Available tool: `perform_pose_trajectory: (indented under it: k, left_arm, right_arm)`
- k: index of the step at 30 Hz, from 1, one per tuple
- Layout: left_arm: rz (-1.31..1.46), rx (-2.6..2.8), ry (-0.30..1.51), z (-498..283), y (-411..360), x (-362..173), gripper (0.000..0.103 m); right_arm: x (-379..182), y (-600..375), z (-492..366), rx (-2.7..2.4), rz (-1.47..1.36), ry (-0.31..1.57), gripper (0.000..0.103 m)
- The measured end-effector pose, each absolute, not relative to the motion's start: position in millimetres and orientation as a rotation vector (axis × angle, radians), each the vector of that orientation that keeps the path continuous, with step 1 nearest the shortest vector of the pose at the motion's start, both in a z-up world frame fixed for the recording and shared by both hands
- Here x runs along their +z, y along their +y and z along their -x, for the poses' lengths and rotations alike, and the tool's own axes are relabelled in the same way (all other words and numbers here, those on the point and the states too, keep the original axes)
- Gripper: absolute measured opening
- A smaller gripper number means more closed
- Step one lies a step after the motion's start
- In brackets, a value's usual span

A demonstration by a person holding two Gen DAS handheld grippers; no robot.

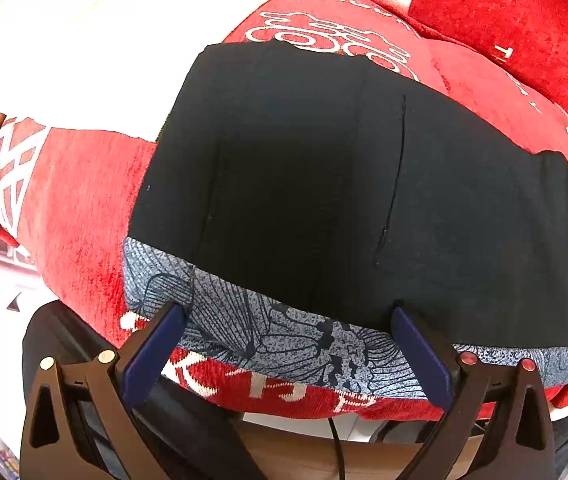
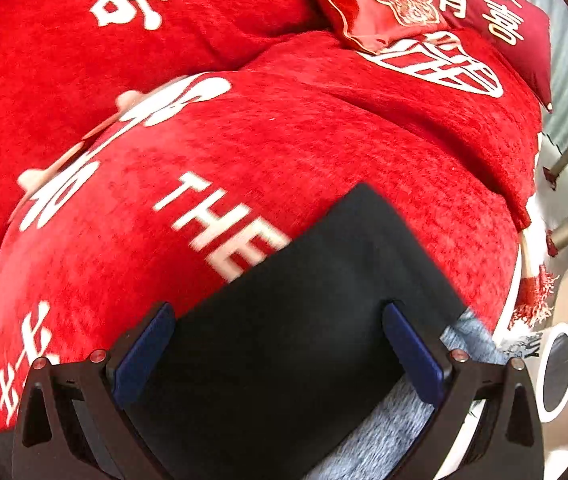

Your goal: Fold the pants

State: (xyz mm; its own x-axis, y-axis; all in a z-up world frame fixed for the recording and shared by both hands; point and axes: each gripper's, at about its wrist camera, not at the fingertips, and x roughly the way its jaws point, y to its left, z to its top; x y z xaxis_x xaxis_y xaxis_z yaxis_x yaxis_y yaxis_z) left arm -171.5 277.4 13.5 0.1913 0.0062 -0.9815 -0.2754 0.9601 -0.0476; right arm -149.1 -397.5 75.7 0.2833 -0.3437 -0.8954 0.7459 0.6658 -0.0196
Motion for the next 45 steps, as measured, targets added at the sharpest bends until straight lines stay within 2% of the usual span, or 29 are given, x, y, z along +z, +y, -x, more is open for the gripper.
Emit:
perform_pose_trajectory:
  k: [5,13,17,21,25,30,37,45]
  left_arm:
    - [0.172,0.199,1.326,153,247,32,0.103]
    - [0.006,-0.044,1.264,80,99,56,0.103]
    - [-0.038,-0.073,1.313,44,49,39,0.103]
    - [0.038,-0.077,1.355,14,51,28,0.103]
    - [0.063,-0.063,1.336,17,61,41,0.103]
    - [0.084,-0.146,1.301,72,68,53,0.103]
    - [-0.134,-0.221,1.275,135,40,32,0.103]
    - [-0.054,-0.187,1.296,149,77,29,0.103]
  right_arm:
    - [89,-365,158,-0.677,-0.500,1.047,0.103]
    - [79,-205,139,-0.358,-0.253,1.120,0.103]
    - [69,-180,135,-0.362,-0.153,1.138,0.103]
    - [66,-202,132,-0.394,-0.176,1.126,0.103]
    - [70,-224,125,-0.434,-0.225,1.152,0.103]
    - [84,-191,154,-0.322,-0.231,1.141,0.103]
    - [62,-107,199,-0.088,0.030,1.214,0.103]
    - [62,-185,210,-0.213,-0.046,1.226,0.103]
